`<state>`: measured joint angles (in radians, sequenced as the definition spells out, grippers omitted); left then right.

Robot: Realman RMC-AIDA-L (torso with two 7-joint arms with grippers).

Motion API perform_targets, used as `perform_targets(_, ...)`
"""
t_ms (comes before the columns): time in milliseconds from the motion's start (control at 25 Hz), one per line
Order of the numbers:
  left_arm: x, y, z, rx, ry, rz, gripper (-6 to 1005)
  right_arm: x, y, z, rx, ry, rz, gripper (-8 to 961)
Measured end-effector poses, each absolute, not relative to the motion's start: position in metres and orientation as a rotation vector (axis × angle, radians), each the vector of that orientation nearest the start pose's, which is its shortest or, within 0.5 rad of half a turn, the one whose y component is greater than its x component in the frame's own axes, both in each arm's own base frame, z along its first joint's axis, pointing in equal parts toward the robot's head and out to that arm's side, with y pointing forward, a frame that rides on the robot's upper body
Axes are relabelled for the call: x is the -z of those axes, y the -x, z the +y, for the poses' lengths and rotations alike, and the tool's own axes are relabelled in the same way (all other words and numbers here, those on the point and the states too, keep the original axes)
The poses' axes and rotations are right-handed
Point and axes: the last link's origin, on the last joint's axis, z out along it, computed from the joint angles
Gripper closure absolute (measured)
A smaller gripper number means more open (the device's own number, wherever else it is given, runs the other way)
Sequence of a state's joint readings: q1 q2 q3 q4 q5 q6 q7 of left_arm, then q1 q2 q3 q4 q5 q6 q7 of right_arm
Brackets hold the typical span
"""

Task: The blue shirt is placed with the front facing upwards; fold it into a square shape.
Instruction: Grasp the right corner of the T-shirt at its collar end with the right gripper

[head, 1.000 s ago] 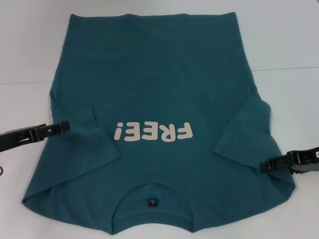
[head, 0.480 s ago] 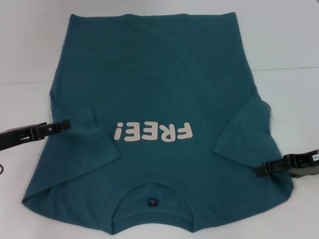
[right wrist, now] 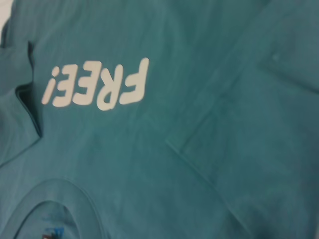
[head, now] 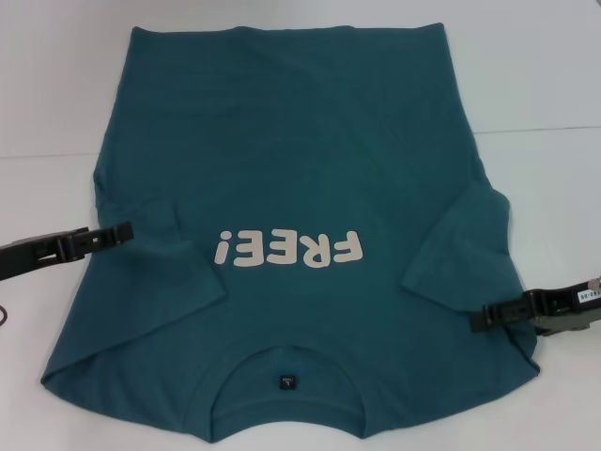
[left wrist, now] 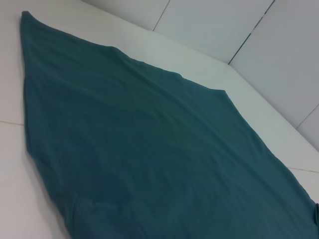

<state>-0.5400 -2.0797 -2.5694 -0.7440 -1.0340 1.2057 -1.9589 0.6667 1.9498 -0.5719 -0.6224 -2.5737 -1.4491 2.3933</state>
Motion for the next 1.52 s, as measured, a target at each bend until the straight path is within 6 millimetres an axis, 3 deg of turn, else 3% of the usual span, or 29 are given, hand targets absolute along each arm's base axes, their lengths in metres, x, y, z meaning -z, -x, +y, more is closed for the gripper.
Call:
perform_targets(760, -0.038, 0.304, 0.378, 0.614, 2.128, -1.314, 124, -0.046, -0.317, 0.365, -0.102, 2.178, 1.811, 37)
perform_targets(1520, -0.035, 0.302, 0.378, 0.610, 2.140, -1.310, 123, -0.022, -0.292, 0.380, -0.086, 2.261, 1.762, 37)
